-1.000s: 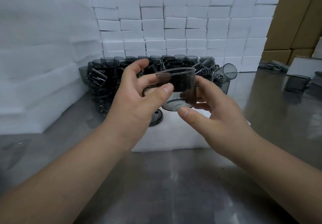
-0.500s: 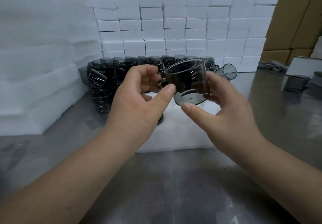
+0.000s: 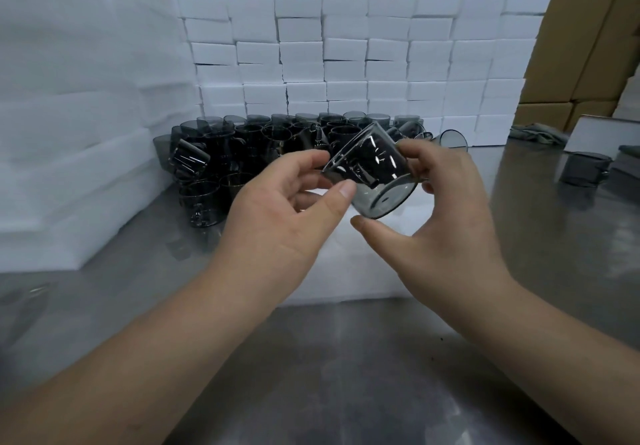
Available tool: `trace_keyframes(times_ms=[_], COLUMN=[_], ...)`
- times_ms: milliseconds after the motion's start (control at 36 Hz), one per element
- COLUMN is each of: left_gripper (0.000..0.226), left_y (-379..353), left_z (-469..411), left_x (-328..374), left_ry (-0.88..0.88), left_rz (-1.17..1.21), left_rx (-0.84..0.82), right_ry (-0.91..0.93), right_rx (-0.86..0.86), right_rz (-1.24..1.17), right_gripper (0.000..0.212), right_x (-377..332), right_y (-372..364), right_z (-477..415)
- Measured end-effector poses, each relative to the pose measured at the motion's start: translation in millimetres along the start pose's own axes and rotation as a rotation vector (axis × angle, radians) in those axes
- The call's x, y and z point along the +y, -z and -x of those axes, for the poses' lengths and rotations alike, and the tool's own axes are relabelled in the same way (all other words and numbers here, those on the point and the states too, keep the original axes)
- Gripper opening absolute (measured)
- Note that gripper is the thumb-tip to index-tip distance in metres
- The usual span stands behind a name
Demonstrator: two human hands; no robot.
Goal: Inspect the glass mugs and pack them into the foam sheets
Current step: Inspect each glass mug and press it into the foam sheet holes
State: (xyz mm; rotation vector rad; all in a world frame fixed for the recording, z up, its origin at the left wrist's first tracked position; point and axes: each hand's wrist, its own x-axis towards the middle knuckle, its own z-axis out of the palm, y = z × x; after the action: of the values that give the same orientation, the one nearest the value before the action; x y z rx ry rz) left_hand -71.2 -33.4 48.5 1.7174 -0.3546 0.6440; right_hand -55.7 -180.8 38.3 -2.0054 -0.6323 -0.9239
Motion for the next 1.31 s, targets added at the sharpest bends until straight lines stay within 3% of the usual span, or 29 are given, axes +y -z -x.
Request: trace_keyframes(times_ms=[195, 306, 417, 695, 806, 1084, 1306], left_gripper=[0.019, 0.028, 0.063, 0.051, 0.062, 0.064, 0.071], left_y=[-1, 0, 0, 2, 4, 6, 7], left_z=[2, 2, 1, 1, -1, -8, -8], left_x=[0, 1, 4, 0, -4, 1, 0], left_ry=[-0.008, 0.011, 0.052, 0.088, 0.069, 0.035, 0.069], left_rz=[0.057, 0.088, 0.116, 0.113, 0.120, 0.210, 0.309], left_rx=[-0.047, -0.035, -0.001, 0.012, 0.032, 0.072, -0.011], right_ry=[0.061, 0.096, 0.125, 0.242, 0.246, 0.074, -0.003], right_rx=[0.057, 0.076, 0.034, 0.003, -0.040, 0.002, -0.067], right_rz=[0.102, 0.116, 0.101, 0.104, 0.057, -0.076, -0.088], right_gripper=[0.064, 0.064, 0.065, 0.050, 0.048, 0.046, 0.053], right_x=[-4, -4, -3, -1, -2, 6, 10], right_y=[-9, -14, -16, -17, -15, -1, -1], right_z=[2, 3, 5, 7, 6, 1, 0])
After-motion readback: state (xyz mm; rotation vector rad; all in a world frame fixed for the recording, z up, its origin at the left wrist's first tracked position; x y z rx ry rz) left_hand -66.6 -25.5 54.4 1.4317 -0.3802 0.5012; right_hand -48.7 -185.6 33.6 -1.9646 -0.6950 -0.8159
